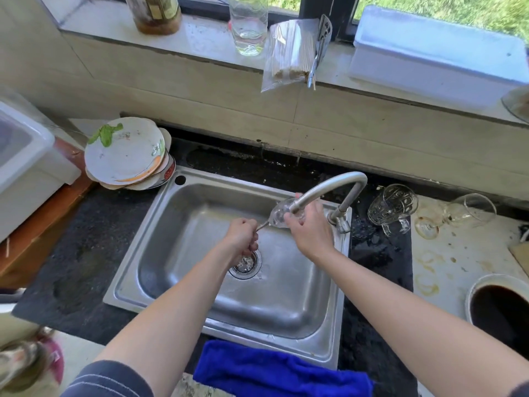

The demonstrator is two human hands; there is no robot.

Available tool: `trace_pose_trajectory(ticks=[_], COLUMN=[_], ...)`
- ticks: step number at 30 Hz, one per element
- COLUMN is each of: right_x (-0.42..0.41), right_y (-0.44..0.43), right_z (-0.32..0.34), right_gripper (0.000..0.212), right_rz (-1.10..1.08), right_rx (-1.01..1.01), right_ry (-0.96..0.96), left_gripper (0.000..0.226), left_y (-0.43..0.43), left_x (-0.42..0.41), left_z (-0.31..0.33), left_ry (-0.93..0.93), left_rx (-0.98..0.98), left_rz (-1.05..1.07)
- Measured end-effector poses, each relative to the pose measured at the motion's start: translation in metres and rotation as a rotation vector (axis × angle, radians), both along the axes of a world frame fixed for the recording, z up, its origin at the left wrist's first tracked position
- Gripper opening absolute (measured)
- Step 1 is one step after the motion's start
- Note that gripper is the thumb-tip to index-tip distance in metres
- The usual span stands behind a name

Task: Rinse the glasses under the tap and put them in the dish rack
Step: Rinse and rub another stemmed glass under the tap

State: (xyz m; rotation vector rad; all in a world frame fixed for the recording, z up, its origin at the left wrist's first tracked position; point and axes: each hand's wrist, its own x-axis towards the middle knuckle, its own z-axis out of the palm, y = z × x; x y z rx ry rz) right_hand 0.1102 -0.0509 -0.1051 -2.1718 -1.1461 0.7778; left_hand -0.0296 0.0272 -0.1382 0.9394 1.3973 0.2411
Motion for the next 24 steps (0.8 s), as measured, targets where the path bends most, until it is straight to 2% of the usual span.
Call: trace_pose_trajectory(ticks=[3, 6, 7, 10, 11, 12, 14, 15, 16, 19, 20, 21, 24], right_x=[-0.007, -0.006, -0.007, -0.019, -0.019, -0.016, -0.006, -0.003, -0.003, -0.011, -0.011, -0.009, 0.0], right_y=[0.0, 0.003, 0.005, 0.009, 0.01, 0.014, 0.025, 0.03, 0.033, 0.033, 0.033, 0.034, 0.036], right_z=[-0.008, -0.012, -0.01, -0.007, -0.006, -0.007, -0.003, -0.002, 0.001, 0.007, 0.01, 0.011, 0.018], right_gripper=[0.052, 0.043, 0.043, 0.044, 0.042, 0.04, 0.041, 0.043, 0.044, 0.05, 0.046, 0.039, 0.028], right_rz=[0.181, 0.037, 0.038, 0.226, 0.245, 0.214, 0.12, 0.116, 0.182, 0.433, 0.427, 0.354, -0.026], right_rx=[-0.098, -0.101, -0.11, -0.069, -0.065, -0.118, -0.254, -0.288, -0.317, -0.339, -0.32, -0.3, -0.279], right_ry=[-0.107, -0.042, -0.079, -0.3, -0.296, -0.207, 0.107, 0.186, 0.171, -0.046, 0.003, 0.177, 0.907], left_gripper=[0.016, 0.018, 0.019, 0.018, 0.019, 0.018, 0.017, 0.017, 0.018, 0.02, 0.021, 0.02, 0.022], left_y=[-0.005, -0.006, -0.007, -0.014, -0.015, -0.017, -0.019, -0.019, -0.018, -0.015, -0.014, -0.014, -0.011], left_x=[-0.005, -0.012, -0.015, -0.025, -0.027, -0.029, -0.031, -0.032, -0.035, -0.045, -0.046, -0.046, -0.04], left_z=[0.007, 0.012, 0.013, 0.017, 0.018, 0.018, 0.024, 0.026, 0.027, 0.025, 0.024, 0.024, 0.019], left_ry=[0.062, 0.204, 0.255, 0.291, 0.304, 0.323, 0.337, 0.336, 0.321, 0.245, 0.233, 0.217, 0.164], left_rx=[0.14, 0.407, 0.475, 0.62, 0.666, 0.73, 0.837, 0.869, 0.891, 0.861, 0.849, 0.826, 0.674], left_rz=[-0.078, -0.259, -0.308, -0.302, -0.313, -0.336, -0.372, -0.371, -0.359, -0.315, -0.309, -0.292, -0.123])
